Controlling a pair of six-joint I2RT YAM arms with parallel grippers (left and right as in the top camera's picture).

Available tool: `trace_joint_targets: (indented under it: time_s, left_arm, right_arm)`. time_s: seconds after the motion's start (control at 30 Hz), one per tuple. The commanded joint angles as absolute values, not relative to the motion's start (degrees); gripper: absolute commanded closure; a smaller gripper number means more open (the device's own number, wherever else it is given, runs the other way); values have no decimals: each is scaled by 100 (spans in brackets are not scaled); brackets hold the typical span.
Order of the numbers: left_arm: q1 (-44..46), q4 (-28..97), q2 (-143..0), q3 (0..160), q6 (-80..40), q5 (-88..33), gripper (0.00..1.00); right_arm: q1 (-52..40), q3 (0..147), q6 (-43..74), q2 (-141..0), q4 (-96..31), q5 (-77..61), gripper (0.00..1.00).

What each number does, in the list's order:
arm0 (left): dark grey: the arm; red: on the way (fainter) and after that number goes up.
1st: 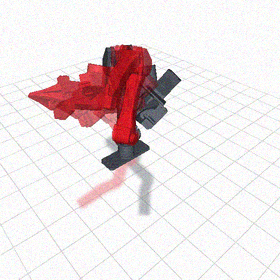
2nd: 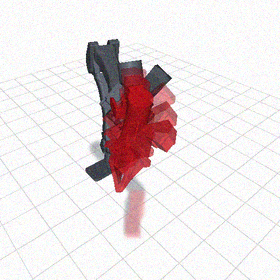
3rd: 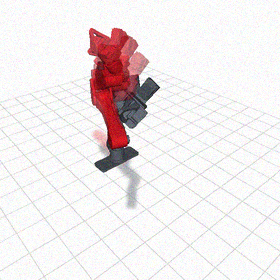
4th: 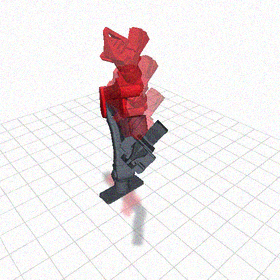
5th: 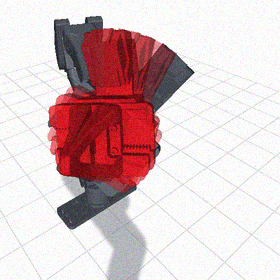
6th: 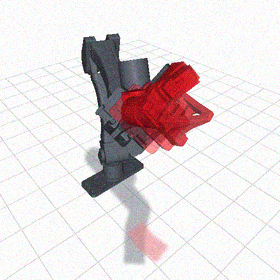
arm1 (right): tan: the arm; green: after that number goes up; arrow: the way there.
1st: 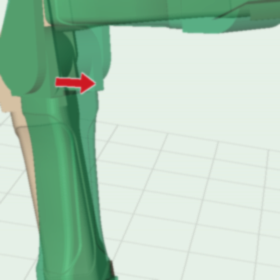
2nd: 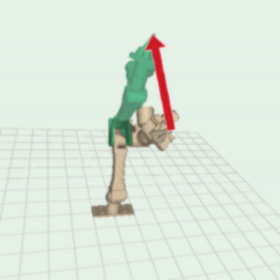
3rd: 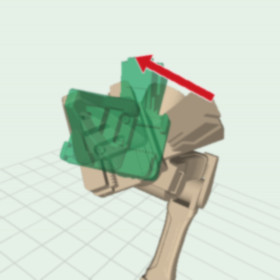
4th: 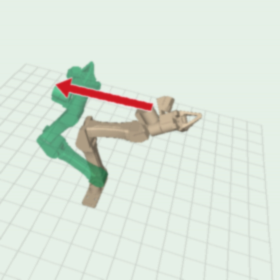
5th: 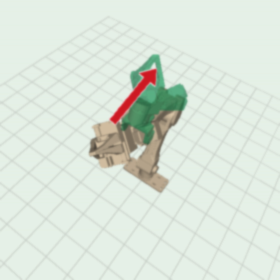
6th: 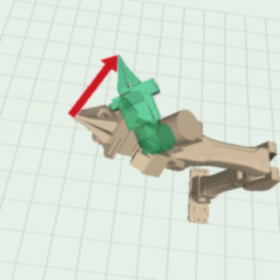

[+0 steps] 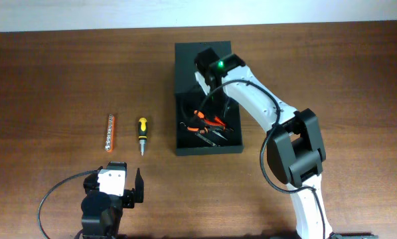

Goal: Pack container
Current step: 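Raise the right gripper and retract it to the right side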

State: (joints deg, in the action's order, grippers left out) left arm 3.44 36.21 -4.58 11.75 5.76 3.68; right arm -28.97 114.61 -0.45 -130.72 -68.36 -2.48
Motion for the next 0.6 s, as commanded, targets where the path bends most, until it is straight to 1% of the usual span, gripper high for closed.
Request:
trace_joint_targets:
  time_s: [0.0, 0.13, 0.27, 0.33, 0.4, 0.53, 0.57]
  left_arm:
    - [360, 3607, -456, 1280, 528, 432, 1]
    - [360, 3607, -456, 1280, 528, 432, 1]
    - [360, 3607, -456, 1280, 528, 434, 1]
    - [360, 3607, -456, 1280, 528, 434, 1]
    - [360, 3607, -456, 1280, 528, 432, 1]
    - [360, 3607, -456, 1280, 528, 432, 1]
    - [360, 3607, -456, 1280, 526, 434, 1]
  right_arm:
    - [-2923, 12313, -64, -13087, -7000, -279, 40]
    - [-2912, 13371, -62, -13087, -7529, -56, 39]
    - [-2790, 14612, -58, -13087, -8289, 819, 38]
    - [-2626, 15238, -56, -13087, -8667, 1050, 23]
    - [-2346, 15948, 49, -13087, -9078, 1144, 1]
    - [-1636, 17074, 504, -13087, -9734, 1122, 1]
    - [-1461, 17218, 543, -13078, -9734, 1066, 1]
